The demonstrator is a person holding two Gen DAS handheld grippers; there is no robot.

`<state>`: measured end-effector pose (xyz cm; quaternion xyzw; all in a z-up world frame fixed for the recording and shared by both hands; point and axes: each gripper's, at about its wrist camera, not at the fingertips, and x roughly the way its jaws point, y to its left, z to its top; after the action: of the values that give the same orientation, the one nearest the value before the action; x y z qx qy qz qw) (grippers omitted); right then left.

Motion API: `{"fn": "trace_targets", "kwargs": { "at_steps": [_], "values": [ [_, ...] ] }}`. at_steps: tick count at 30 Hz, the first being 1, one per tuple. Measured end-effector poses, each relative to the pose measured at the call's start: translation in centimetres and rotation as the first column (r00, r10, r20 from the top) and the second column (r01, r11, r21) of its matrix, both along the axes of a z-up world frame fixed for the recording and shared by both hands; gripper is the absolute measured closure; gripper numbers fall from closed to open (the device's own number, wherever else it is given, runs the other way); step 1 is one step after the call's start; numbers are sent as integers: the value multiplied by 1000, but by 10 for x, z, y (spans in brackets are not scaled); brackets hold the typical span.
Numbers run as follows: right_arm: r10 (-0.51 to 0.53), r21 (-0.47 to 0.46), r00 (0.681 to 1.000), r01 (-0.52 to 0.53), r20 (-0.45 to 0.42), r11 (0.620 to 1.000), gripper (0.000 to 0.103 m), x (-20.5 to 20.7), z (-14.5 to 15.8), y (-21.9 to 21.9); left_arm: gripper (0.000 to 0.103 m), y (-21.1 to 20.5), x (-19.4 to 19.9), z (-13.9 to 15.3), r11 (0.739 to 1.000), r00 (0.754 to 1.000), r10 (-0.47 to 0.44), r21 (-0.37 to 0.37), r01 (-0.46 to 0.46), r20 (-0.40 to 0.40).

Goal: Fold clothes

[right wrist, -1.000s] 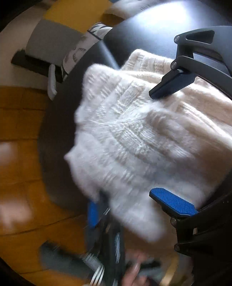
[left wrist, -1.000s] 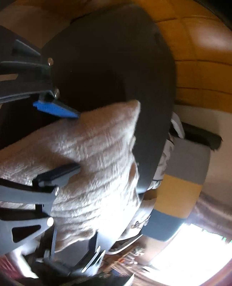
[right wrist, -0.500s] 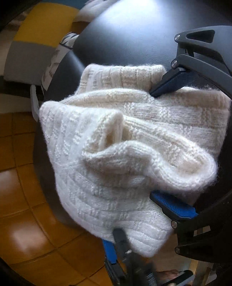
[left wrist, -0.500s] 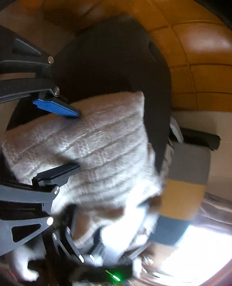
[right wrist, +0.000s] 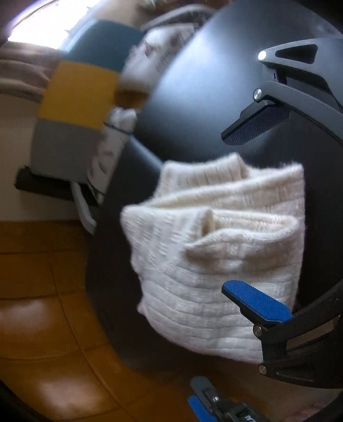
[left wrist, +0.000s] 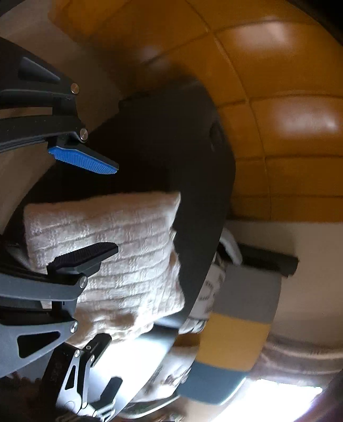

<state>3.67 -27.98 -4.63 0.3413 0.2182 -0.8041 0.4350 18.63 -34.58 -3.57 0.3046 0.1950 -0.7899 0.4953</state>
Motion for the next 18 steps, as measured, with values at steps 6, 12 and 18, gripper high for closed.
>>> {"fn": "trace_targets", "kwargs": {
  "at_steps": [6, 12, 18],
  "values": [
    [18, -3, 999, -18, -34, 1000, 0, 16, 8, 2, 48, 3, 21, 10, 996, 991, 81, 34, -78, -103],
    [64, -39, 997, -65, -38, 997, 0, 24, 7, -8, 51, -3, 26, 16, 993, 991, 114, 9, -114, -74],
    [104, -35, 995, -104, -7, 994, 0, 25, 0, -20, 58, -3, 28, 26, 989, 988, 144, -33, -146, -48]
  ]
}}
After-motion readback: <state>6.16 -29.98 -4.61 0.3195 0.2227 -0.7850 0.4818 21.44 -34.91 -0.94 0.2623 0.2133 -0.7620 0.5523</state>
